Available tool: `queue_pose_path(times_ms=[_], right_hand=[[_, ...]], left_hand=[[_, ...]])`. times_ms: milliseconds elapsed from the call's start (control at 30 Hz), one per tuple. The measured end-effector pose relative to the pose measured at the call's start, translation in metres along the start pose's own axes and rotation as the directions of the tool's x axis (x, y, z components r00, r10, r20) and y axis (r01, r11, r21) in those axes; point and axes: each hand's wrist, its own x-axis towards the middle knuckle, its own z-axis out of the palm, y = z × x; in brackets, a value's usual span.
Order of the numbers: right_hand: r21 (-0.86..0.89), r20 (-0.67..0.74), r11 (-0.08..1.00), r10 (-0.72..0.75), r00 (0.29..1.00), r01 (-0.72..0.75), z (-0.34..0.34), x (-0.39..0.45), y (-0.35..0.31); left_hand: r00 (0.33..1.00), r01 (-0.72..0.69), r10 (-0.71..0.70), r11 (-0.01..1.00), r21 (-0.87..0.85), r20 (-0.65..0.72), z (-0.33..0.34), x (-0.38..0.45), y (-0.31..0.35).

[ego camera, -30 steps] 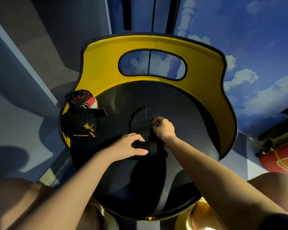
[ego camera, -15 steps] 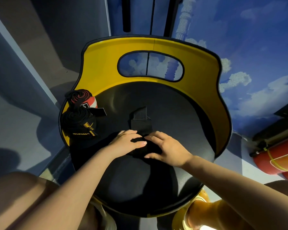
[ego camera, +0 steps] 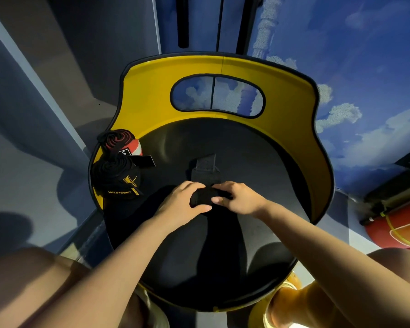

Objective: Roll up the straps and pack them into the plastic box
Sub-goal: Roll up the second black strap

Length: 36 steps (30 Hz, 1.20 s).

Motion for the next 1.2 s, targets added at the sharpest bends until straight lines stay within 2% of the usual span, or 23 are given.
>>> queue_pose_path(times_ms=[133,200,333,400,500,633,833,967,1033,1133,1200], right_hand=[[0.067,0.038,0.996,0.059,0.998,-0.061,-0.002,0.008,-0.002],[0.062,0.014,0.995,0.074,0.997,-0.075,-0.001,0.009,0.0],[0.037,-0.269,0.999,-0.022,0.963,0.033,0.013,-0.001,0.007],[-0.025,-0.3,0.996,-0.088,0.95,0.085,0.019,-0.008,0.009],[-0.129,-0.175,0.983,-0.153,0.973,0.131,0.023,-0.015,0.015],[-0.037,-0.089,0.995,-0.095,0.991,0.092,0.016,-0.015,0.013],[0.061,0.077,0.998,-0.01,0.997,0.005,0.001,-0.013,0.004],[0.131,0.2,0.986,0.072,0.977,-0.099,-0.001,-0.009,0.002],[0.199,0.132,0.96,0.171,0.976,-0.195,-0.003,-0.008,0.0],[0.38,-0.147,0.88,0.362,0.921,-0.285,-0.003,0.003,-0.005],[0.431,-0.174,0.843,0.426,0.888,-0.321,0.0,0.02,-0.008]], left_hand=[[1.0,-0.021,0.019,0.995,0.096,0.023,-0.003,0.004,-0.002],[0.998,-0.029,0.021,0.987,0.161,0.053,-0.003,0.006,-0.001],[0.999,0.002,-0.008,0.978,0.207,0.031,-0.002,0.008,0.004],[0.997,0.026,-0.037,0.99,0.136,0.075,-0.004,0.008,0.004],[0.981,0.087,-0.085,0.996,-0.007,0.177,-0.007,0.004,0.004],[0.968,0.112,-0.113,0.994,0.021,0.225,-0.009,0.0,0.006],[0.977,-0.084,0.045,0.98,0.181,0.207,-0.007,-0.01,0.008],[0.981,-0.091,0.066,0.987,0.133,0.184,-0.004,-0.012,0.006],[0.976,-0.094,0.065,0.987,0.132,0.208,-0.004,-0.011,0.004],[0.969,-0.125,0.085,0.978,0.167,0.23,-0.004,-0.011,0.003],[0.964,-0.137,0.091,0.975,0.174,0.248,-0.005,-0.01,0.002]])
